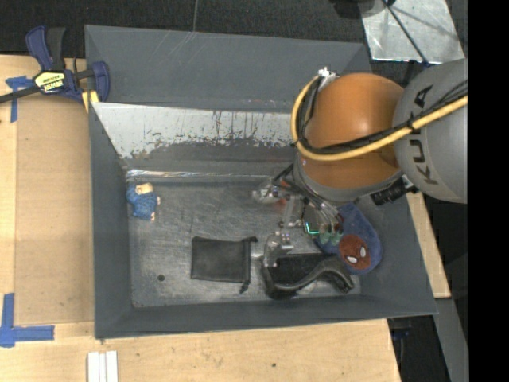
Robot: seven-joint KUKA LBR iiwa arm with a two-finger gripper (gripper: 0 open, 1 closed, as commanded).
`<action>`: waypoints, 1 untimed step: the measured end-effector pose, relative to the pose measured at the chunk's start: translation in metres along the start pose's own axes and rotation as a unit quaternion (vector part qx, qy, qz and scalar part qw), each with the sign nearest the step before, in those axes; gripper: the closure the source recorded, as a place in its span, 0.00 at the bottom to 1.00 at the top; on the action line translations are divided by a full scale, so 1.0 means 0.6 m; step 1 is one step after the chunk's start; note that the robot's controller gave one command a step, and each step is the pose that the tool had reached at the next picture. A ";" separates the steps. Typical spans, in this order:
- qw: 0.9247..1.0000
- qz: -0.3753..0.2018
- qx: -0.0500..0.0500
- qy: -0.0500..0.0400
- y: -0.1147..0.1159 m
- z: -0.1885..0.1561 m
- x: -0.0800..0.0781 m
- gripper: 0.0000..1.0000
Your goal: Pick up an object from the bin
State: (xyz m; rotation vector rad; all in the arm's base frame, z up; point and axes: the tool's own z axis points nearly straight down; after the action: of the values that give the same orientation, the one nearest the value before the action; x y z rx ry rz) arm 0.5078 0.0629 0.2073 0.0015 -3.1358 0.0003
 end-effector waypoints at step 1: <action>0.998 0.066 -0.001 -0.006 0.111 0.224 -0.017 0.00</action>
Offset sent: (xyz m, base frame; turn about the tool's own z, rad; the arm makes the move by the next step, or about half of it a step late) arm 0.0067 0.0661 -0.1373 0.1335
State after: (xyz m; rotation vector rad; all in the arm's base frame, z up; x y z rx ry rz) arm 0.5173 0.1292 0.0726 -0.2073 -3.1419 -0.0016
